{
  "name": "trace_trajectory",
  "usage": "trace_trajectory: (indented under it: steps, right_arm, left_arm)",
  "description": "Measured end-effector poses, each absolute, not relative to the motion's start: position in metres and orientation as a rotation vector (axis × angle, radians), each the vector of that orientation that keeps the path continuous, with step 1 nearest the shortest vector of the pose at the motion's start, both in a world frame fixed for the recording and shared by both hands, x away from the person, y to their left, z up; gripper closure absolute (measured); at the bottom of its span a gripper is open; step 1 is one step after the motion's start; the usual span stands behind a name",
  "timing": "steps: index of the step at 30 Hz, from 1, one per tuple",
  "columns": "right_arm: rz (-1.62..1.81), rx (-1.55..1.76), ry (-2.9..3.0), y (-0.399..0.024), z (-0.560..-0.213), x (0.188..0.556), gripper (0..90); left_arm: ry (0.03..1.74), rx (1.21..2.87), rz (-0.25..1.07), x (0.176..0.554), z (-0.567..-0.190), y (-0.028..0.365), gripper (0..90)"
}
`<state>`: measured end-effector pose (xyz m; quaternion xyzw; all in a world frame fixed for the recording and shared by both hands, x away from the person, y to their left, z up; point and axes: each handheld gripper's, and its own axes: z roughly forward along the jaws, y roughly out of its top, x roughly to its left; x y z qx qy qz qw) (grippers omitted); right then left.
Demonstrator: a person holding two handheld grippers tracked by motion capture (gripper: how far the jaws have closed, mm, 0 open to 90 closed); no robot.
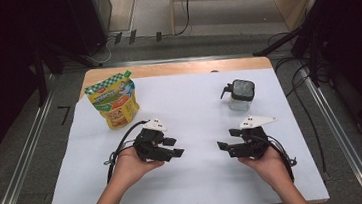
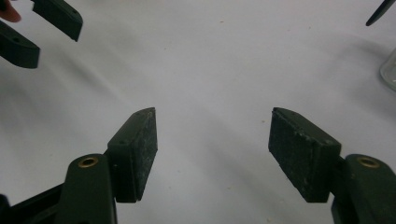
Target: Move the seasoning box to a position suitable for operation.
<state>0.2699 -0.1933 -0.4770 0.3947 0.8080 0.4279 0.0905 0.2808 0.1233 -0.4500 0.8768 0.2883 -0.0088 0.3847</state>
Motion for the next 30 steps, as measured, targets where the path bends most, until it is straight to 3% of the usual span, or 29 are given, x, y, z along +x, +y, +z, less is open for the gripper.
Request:
trace_trajectory:
  steps: [9, 30]
  right_arm:
    - [1.224, 1.121, 2.407, -0.194, -0.4742, 0.2659, 37.0]
    - [1.181, 1.176, 2.395, -0.1994, -0.4754, 0.266, 37.4]
  left_arm:
    - [0.706, 2.267, 0.007, 0.2781, -0.4529, 0.1244, 41.6]
    - [0.683, 2.247, -0.01, 0.2788, -0.451, 0.1302, 41.4]
